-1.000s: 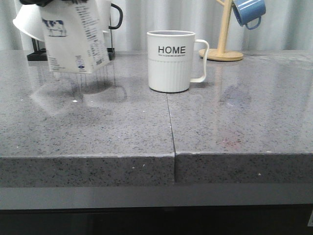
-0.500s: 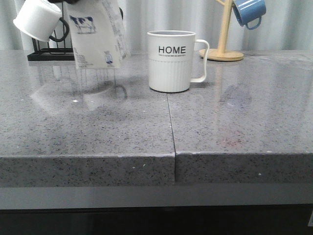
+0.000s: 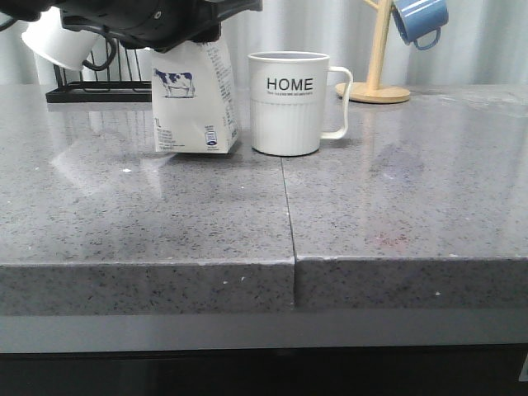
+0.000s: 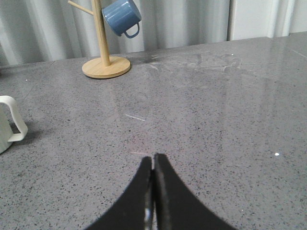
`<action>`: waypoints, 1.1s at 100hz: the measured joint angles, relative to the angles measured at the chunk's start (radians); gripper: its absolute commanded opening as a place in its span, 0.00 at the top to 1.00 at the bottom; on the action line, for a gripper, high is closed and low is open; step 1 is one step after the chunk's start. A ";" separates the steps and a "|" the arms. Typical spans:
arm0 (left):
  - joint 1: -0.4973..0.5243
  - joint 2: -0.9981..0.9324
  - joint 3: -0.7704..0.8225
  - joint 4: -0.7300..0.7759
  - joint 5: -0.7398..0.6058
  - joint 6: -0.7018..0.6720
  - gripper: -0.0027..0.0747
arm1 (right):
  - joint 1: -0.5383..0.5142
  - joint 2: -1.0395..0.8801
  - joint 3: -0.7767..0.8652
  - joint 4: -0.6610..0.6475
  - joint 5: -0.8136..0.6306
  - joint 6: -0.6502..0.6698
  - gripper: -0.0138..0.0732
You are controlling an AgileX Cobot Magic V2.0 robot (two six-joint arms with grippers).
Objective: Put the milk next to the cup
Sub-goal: 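Lower the carton next to the mug and open the left gripper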
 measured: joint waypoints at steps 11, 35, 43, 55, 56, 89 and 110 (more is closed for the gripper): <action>0.000 0.002 0.000 -0.010 -0.004 0.007 0.65 | 0.000 0.000 0.000 0.000 0.000 0.000 0.92; 0.000 0.002 -0.003 0.008 -0.034 0.011 0.21 | 0.000 0.000 0.000 0.000 0.001 0.000 0.92; -0.001 -0.007 -0.009 0.025 -0.048 0.013 0.11 | 0.000 0.000 0.000 0.000 0.001 0.000 0.92; -0.001 -0.007 -0.009 0.020 -0.045 0.017 0.08 | 0.000 0.000 0.000 0.000 0.001 0.000 0.92; -0.001 -0.007 -0.009 0.019 -0.044 0.017 0.08 | 0.000 0.000 0.000 0.000 0.001 0.000 0.92; -0.001 -0.055 0.023 0.027 0.076 0.017 0.08 | 0.000 0.000 0.000 0.000 0.001 0.000 0.92; -0.001 -0.194 0.156 0.028 0.081 0.017 0.08 | 0.000 0.000 0.000 0.000 0.001 0.000 0.92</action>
